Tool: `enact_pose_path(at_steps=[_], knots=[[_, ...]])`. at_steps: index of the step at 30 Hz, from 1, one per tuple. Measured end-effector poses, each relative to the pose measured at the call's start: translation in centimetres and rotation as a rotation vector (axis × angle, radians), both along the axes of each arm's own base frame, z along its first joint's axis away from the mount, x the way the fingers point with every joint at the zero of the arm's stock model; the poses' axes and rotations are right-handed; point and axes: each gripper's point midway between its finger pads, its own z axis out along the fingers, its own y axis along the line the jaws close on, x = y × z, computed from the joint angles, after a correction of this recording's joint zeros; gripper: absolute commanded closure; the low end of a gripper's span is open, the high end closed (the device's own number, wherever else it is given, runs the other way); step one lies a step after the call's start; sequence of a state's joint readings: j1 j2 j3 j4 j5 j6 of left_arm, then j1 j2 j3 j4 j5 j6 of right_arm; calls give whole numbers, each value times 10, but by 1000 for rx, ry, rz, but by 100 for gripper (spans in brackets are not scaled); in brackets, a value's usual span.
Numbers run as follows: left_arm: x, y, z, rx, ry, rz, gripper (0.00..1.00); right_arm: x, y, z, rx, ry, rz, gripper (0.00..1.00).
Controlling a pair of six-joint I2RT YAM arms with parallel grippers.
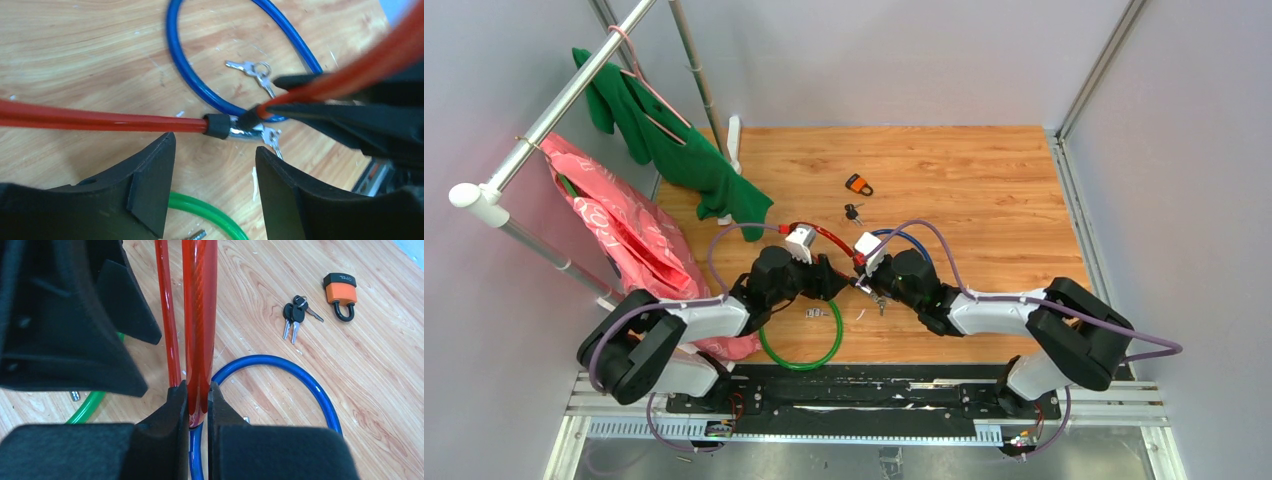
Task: Lock with the key
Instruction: Lock the lock.
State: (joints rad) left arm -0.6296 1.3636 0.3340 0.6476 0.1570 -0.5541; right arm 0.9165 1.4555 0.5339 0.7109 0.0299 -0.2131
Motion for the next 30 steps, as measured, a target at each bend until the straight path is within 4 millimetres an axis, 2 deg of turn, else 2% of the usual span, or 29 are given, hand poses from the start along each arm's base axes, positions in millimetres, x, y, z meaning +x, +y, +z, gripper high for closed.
enact_pose_path(at_steps=[7,10,16,18,21,23,25,30], knots=[[-37,-6,10,131,-143,-363,41,2,1,0,-18,-29,14,100],[-45,-4,18,173,-204,-486,41,2,1,1,-28,-41,20,100],[-69,2,37,259,-305,-777,40,-2,5,1,-30,-46,62,100],[-87,10,43,307,-340,-927,40,-3,7,1,-23,-48,74,100],[-103,19,54,348,-419,-1060,39,-4,8,0,-27,-51,86,100],[-109,23,69,363,-496,-1116,39,-4,8,-1,-29,-57,88,100],[-113,24,75,371,-536,-1140,39,-3,9,-1,-30,-63,88,100],[-121,29,65,369,-519,-1157,42,-2,9,-1,-30,-67,86,100]])
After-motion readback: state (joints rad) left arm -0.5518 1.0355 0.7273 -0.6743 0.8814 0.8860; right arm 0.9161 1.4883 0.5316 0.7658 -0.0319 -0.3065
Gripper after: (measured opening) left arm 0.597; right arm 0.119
